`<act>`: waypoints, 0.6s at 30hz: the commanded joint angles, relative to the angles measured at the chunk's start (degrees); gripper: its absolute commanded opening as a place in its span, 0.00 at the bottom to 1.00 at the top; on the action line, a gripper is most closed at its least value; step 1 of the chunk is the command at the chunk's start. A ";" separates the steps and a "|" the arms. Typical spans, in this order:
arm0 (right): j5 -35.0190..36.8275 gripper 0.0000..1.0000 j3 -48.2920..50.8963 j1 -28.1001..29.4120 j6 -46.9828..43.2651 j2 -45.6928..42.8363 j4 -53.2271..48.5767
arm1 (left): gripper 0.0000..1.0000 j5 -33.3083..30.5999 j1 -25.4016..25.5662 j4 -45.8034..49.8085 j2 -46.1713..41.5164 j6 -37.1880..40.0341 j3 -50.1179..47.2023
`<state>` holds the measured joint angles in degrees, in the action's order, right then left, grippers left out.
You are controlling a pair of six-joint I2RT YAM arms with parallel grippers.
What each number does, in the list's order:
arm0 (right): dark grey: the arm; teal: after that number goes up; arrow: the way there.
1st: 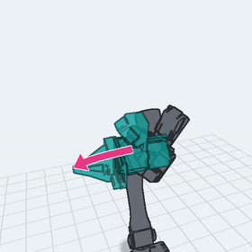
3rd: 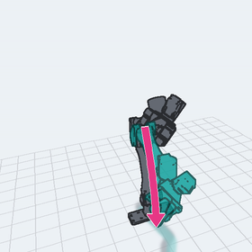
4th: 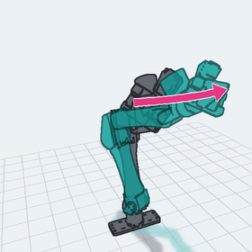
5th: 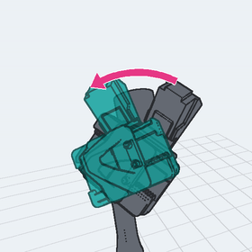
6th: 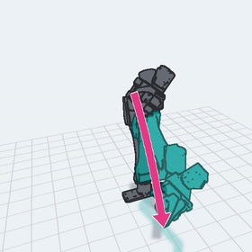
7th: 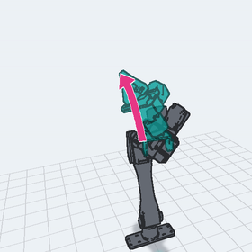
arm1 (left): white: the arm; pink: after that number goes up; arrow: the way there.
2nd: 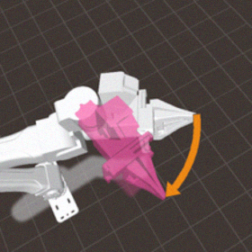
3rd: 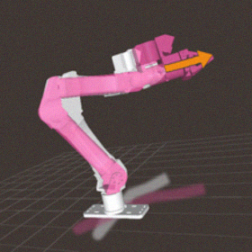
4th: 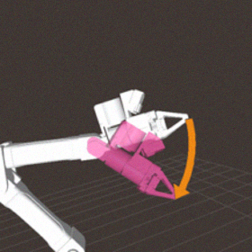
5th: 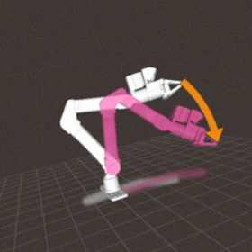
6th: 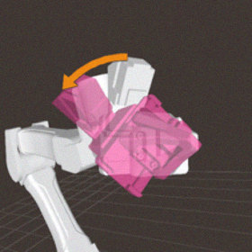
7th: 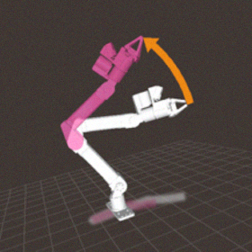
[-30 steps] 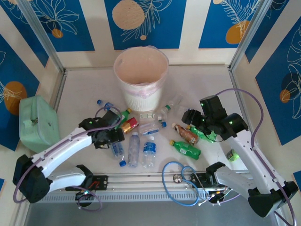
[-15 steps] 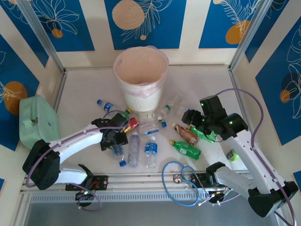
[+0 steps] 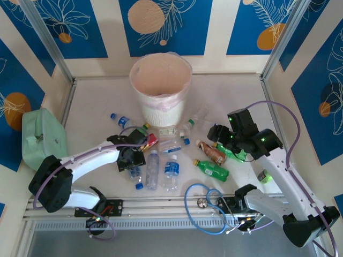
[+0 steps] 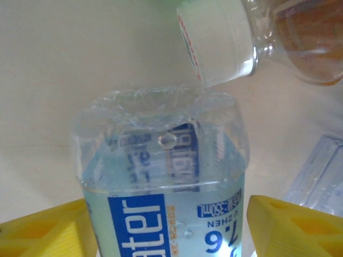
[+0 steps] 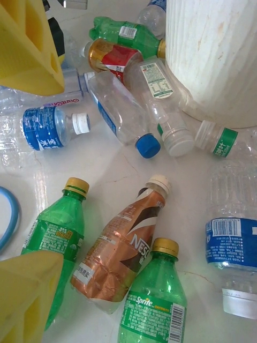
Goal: Put the plastic bottles in the bin
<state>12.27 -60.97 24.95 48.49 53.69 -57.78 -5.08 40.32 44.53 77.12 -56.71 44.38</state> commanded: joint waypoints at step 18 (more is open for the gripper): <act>-0.06 0.77 1.90 -2.71 -0.25 -2.27 -0.23 | 0.56 -2.10 0.38 13.07 -11.29 0.01 2.99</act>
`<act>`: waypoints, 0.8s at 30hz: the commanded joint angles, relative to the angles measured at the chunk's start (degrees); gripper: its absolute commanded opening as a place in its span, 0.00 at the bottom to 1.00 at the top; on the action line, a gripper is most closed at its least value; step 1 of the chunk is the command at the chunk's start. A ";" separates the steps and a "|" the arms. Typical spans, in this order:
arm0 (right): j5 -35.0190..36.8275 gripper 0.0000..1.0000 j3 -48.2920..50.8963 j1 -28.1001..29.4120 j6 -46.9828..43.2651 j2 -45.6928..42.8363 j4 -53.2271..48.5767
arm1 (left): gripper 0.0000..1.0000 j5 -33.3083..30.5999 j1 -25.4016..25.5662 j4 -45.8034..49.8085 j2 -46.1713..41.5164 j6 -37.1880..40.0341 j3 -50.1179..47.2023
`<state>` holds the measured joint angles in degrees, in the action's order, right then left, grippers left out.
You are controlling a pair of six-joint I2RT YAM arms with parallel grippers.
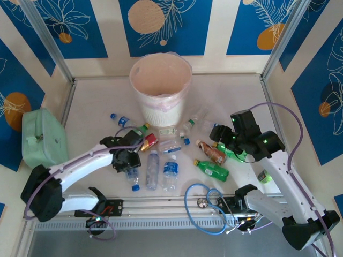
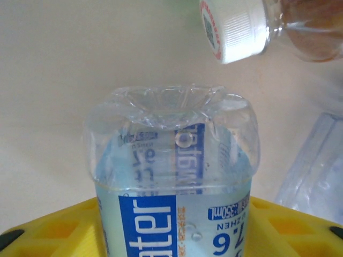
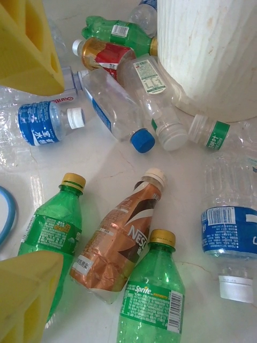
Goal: Put the plastic bottles in the bin
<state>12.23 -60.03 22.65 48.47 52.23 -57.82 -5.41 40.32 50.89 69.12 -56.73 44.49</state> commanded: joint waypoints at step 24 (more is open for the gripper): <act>-1.40 0.77 -2.71 -3.23 -3.47 -2.73 -1.00 | 0.52 -10.56 0.00 22.73 4.07 11.42 58.88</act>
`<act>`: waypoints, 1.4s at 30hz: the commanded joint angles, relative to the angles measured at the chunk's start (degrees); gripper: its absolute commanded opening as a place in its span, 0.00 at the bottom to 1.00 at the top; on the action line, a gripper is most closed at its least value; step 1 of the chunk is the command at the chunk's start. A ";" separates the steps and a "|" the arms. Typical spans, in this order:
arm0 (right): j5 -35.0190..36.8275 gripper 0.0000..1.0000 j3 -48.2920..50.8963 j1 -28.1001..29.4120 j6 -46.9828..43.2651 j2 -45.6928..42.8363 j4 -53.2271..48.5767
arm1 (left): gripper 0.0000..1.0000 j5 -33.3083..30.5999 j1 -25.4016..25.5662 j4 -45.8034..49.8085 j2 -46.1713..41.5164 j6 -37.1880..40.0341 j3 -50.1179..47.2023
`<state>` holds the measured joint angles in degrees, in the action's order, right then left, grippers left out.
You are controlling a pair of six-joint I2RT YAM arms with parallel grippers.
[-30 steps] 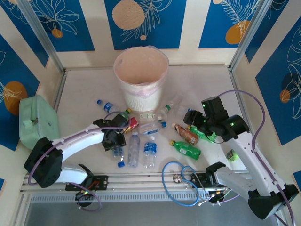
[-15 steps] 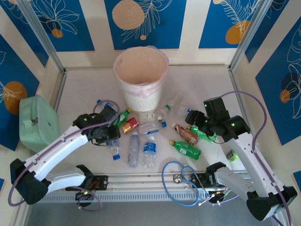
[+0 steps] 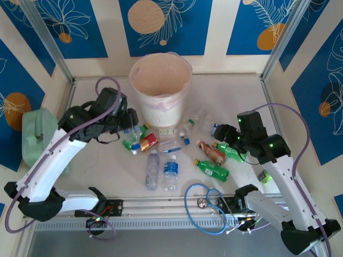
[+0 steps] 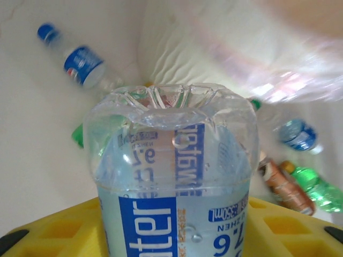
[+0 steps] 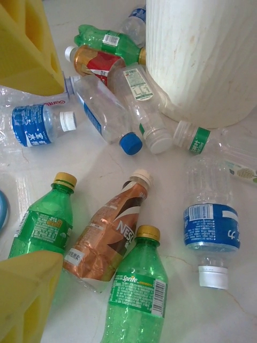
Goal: Put the plastic bottles in the bin
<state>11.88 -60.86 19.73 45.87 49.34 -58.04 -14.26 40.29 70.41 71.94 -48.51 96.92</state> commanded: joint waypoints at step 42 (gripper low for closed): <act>2.80 0.77 -1.19 7.15 4.07 -2.21 -1.82 | 0.62 8.10 -13.31 -20.84 42.18 3.06 41.12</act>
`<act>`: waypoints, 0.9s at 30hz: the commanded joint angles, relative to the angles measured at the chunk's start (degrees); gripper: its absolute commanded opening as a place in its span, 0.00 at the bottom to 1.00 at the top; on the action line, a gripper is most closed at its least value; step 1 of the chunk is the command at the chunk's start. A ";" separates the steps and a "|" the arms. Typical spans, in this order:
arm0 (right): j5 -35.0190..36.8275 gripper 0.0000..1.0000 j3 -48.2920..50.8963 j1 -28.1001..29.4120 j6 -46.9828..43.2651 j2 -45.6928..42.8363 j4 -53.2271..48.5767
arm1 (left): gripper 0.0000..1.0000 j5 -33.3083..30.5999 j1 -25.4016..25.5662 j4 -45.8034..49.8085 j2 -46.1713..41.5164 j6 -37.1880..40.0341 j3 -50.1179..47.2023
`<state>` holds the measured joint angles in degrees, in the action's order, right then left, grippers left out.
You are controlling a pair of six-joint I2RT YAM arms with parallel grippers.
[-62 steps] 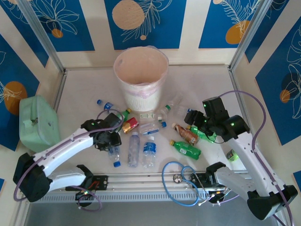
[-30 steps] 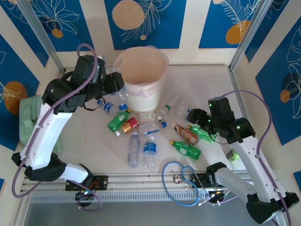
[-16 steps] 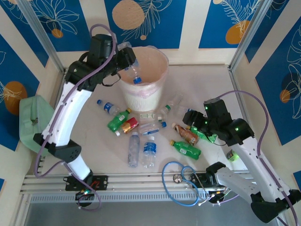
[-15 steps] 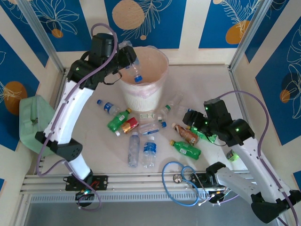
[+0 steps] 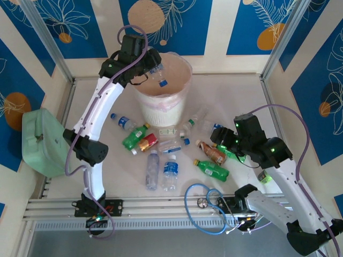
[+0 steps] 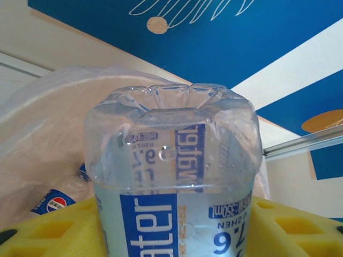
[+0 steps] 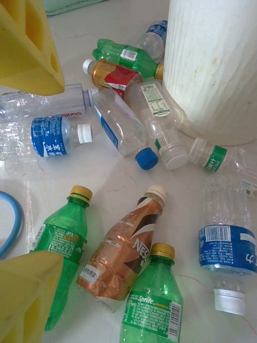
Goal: Put the plastic bottles in the bin
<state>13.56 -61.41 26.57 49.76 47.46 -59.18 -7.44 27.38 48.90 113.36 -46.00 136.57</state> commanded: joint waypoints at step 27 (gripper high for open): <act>1.60 0.81 -1.39 -10.02 -3.53 3.69 -7.25 | 0.91 -5.29 14.26 4.74 -20.72 22.72 -13.93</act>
<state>16.43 -62.67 19.00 47.62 51.57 -64.34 -9.91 39.09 50.76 99.31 -29.85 129.21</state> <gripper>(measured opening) 0.809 0.909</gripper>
